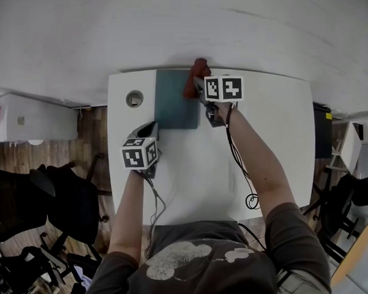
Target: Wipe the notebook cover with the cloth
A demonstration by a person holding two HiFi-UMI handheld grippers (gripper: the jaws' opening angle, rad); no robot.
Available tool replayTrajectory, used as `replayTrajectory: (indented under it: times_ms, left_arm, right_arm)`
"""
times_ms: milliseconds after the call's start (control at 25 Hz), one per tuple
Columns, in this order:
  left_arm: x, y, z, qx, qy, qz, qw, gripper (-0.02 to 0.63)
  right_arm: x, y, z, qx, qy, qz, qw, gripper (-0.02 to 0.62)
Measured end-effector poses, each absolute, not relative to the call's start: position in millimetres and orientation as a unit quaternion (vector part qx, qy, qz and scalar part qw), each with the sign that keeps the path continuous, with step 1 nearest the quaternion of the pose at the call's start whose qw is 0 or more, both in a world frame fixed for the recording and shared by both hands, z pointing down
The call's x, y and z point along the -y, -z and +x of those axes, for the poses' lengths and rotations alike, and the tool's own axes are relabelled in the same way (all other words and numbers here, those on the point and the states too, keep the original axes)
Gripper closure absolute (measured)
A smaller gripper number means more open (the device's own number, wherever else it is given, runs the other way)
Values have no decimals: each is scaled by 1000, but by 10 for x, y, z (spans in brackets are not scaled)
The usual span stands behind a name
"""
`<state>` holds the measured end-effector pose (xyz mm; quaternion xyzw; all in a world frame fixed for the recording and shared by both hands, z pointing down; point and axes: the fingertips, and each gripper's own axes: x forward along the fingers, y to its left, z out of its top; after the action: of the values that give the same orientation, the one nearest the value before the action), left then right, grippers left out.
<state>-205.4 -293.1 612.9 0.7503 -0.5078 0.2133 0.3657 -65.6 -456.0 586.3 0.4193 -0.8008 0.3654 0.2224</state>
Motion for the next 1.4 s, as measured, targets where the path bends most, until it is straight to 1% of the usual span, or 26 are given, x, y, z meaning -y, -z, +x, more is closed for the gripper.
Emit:
replayTrajectory:
  times_ms: [360,640,920,1400]
  left_arm:
    - [2927,-6115,-2045,510,-210,749,366,603]
    - [2930,-6115,-2072,506,-209,752,367,603]
    - [2927,-6114,-2057,503,-205,754,369,603]
    - [2922,-6113,-2066,506,-197,753,372,603]
  right_arm:
    - [4498,-5735,-640,796,-363,431,220,485]
    - [4318,-5474,-1159,828,-345,387,212,485]
    - [4085,-5470,-1595,843,-349,348,216,485]
    - [3881,-5639,-1969,851,-343,317,242,485]
